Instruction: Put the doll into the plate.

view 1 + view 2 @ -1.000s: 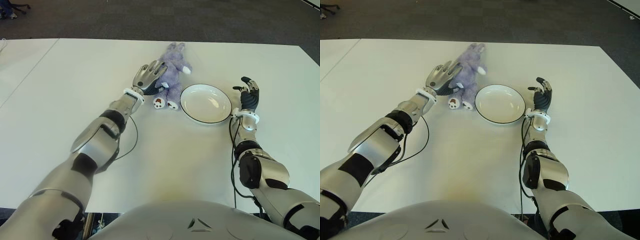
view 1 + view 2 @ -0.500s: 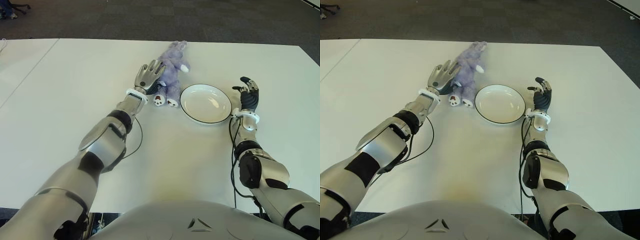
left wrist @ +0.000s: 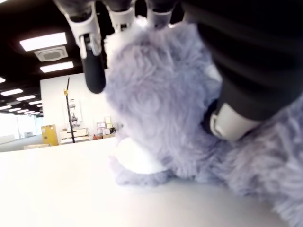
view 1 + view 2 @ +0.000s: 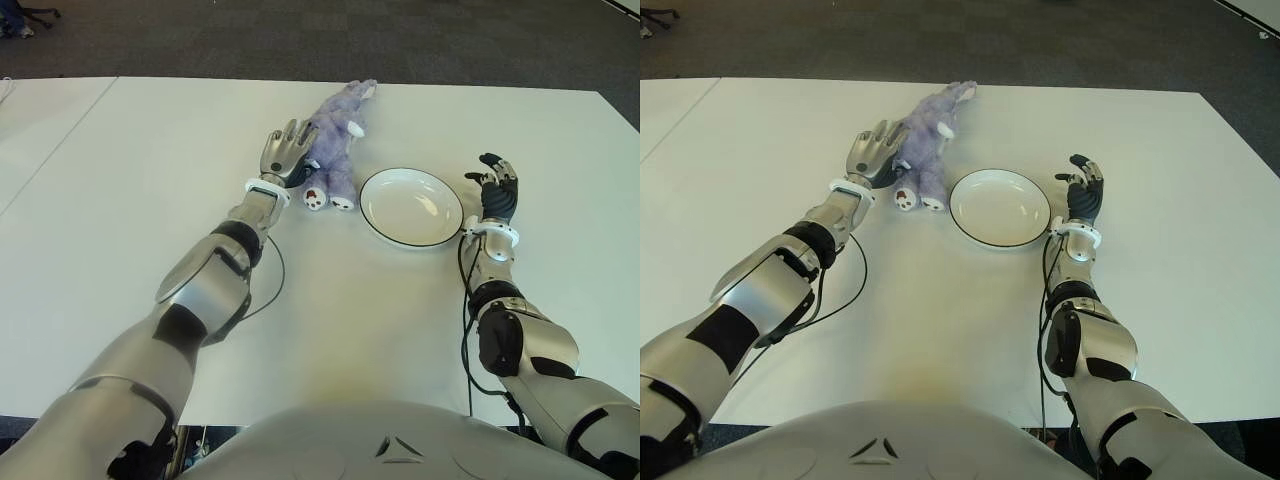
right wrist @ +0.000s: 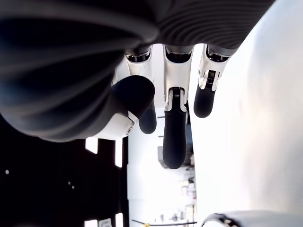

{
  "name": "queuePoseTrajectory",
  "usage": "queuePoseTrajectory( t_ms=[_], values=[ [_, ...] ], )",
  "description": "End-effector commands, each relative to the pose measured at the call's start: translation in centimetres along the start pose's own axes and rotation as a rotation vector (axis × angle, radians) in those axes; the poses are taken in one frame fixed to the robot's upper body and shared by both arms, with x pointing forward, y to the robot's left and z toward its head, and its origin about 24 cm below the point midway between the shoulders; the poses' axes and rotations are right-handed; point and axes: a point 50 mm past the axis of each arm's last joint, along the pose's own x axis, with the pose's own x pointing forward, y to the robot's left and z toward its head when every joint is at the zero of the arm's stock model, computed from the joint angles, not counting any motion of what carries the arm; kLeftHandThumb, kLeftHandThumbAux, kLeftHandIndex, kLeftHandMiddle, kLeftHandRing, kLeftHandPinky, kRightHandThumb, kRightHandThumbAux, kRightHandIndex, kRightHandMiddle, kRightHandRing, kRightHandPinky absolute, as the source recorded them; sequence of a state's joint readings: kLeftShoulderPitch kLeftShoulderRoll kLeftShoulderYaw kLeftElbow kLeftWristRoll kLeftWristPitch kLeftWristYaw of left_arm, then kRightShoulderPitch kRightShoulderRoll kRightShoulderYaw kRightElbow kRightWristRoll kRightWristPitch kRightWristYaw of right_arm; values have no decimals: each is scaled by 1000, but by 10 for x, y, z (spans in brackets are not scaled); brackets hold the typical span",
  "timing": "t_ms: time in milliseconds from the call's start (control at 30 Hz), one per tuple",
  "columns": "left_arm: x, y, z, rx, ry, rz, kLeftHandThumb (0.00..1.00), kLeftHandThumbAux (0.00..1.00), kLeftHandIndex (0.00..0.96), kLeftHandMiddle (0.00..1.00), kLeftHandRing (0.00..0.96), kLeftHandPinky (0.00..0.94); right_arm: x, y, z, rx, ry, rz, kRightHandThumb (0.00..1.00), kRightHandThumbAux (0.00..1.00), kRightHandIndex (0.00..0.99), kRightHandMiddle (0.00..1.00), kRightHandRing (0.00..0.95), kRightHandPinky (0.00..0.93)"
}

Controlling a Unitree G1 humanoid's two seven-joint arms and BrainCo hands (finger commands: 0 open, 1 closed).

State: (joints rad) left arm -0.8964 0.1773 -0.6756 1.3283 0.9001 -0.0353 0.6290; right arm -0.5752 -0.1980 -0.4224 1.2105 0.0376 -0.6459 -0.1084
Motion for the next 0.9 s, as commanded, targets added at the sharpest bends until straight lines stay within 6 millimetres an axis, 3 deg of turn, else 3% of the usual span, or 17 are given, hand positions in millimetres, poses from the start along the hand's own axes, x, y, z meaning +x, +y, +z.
queuePoseTrajectory(
  t_ms=[33, 67, 200, 333, 367, 400, 900],
  values=[
    [-24, -31, -24, -6, 93, -207, 1000, 662, 366, 471, 473, 497, -95, -8, -101, -20, 469, -56, 1000, 660, 251, 245, 462, 193],
    [-24, -31, -25, -9, 95, -208, 961, 656, 373, 489, 512, 699, -95, -8, -101, -25, 467, -55, 1000, 660, 252, 247, 462, 167],
    [-23, -30, -25, -33, 102, -195, 948, 652, 376, 505, 534, 804, -95, -8, -101, -43, 472, -56, 1000, 659, 246, 243, 462, 137],
    [-23, -29, -25, -48, 106, -188, 949, 652, 377, 508, 536, 817, -95, -7, -102, -48, 478, -60, 1000, 659, 244, 242, 462, 117],
    [-23, -29, -25, -52, 107, -181, 877, 663, 392, 536, 737, 820, -95, -7, -102, -47, 479, -64, 1000, 659, 242, 244, 462, 106],
    [-23, -28, -25, -55, 107, -177, 860, 666, 396, 544, 794, 829, -95, -7, -102, -47, 479, -66, 1000, 659, 239, 243, 462, 97],
    [-11, -6, -23, -3, -26, -10, 853, 666, 401, 554, 823, 839, -97, -7, -102, -44, 475, -67, 1000, 660, 226, 245, 461, 104]
  ],
)
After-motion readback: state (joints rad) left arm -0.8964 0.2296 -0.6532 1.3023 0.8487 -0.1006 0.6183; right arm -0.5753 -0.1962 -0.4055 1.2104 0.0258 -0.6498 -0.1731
